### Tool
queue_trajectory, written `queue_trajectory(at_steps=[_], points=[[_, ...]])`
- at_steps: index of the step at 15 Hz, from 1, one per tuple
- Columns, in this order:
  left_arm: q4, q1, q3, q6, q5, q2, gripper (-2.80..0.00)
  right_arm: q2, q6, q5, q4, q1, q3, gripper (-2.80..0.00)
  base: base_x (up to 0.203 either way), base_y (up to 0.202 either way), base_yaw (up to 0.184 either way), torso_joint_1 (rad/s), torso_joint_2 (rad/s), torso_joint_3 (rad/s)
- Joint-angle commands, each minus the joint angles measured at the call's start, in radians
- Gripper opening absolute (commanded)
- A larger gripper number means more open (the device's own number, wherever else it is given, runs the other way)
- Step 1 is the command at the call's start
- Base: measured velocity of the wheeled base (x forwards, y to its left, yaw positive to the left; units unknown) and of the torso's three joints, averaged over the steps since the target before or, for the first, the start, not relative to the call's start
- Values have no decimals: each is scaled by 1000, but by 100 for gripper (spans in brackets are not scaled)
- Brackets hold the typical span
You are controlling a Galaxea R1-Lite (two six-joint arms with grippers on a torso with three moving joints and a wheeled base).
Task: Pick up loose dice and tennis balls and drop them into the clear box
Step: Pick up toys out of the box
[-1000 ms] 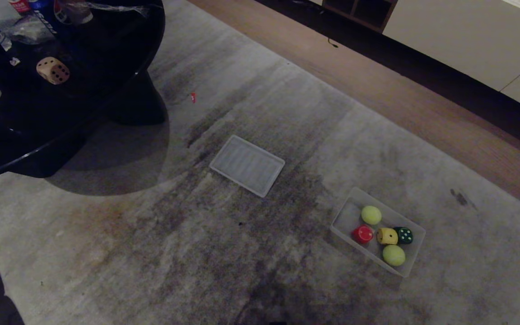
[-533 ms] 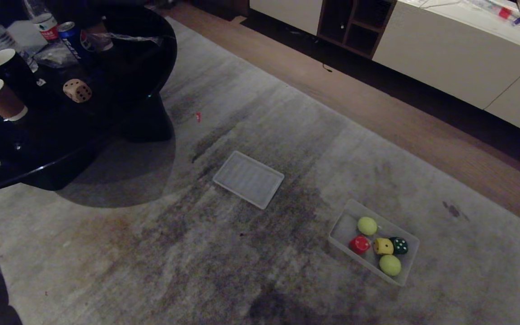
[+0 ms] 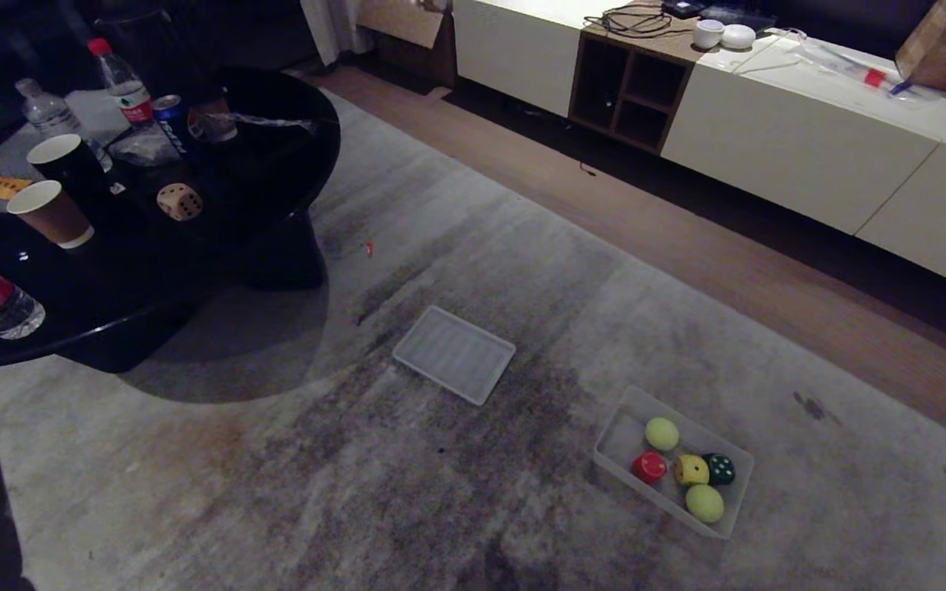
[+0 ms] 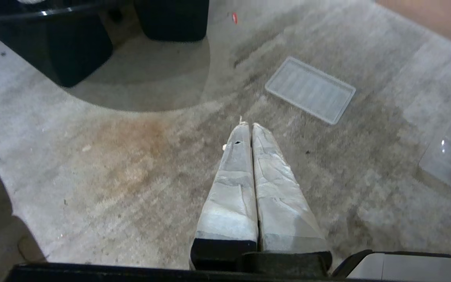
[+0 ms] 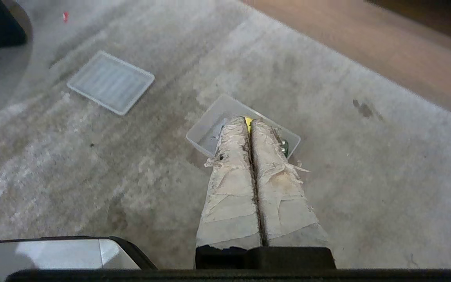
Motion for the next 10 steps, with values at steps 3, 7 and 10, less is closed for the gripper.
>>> queue_trajectory(at_steps=[3,7,10], points=[[0,0,2,0,0,2,-280,2,2,0,-1,0,3,-280,0,0,0,5,4,205],[0,0,2,0,0,2,-280,2,2,0,-1,0,3,-280,0,0,0,3,3,197],[0,0,2,0,0,2,-280,2,3,0,-1,0,3,-280,0,0,0,3,0,203]])
